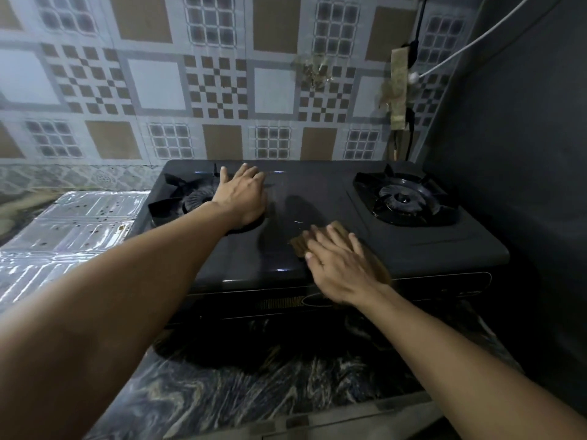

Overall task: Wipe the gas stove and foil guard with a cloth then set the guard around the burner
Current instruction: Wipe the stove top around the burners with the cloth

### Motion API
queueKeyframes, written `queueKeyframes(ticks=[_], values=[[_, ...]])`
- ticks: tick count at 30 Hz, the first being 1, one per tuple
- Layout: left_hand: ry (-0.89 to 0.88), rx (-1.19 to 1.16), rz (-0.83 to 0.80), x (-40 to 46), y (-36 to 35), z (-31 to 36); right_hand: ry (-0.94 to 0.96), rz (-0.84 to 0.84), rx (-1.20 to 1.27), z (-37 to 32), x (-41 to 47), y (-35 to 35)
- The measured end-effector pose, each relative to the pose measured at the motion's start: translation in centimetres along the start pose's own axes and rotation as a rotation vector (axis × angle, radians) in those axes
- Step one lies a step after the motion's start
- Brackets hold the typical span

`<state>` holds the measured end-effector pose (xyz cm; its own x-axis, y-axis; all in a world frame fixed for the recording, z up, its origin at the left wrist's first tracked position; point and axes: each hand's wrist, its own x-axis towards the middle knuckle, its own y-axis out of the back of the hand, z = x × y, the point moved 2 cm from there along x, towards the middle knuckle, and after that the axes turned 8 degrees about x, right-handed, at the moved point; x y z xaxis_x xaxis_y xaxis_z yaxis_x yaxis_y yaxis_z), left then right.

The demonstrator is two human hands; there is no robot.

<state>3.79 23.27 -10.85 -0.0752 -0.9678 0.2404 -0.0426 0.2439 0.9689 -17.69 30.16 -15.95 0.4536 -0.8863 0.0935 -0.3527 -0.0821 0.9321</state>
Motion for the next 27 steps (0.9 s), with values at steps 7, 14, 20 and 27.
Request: queueKeyframes(ticks=[7,14,20,27], values=[[0.127,-0.042,-0.024,-4.7,-0.3,-4.3,0.091,-0.185,-0.062,-7.4,4.9,-2.6],[0.148,-0.07,-0.05,-6.5,-0.8,-4.1,0.221,-0.192,0.049,-4.7,3.0,-1.1],[0.1,-0.102,-0.038,-6.5,-0.5,-2.1,0.25,-0.144,-0.017,-2.4,1.2,-0.7],[0.1,-0.136,-0.027,-5.8,0.4,-1.4,0.347,-0.06,-0.253,-5.3,2.6,-1.0]])
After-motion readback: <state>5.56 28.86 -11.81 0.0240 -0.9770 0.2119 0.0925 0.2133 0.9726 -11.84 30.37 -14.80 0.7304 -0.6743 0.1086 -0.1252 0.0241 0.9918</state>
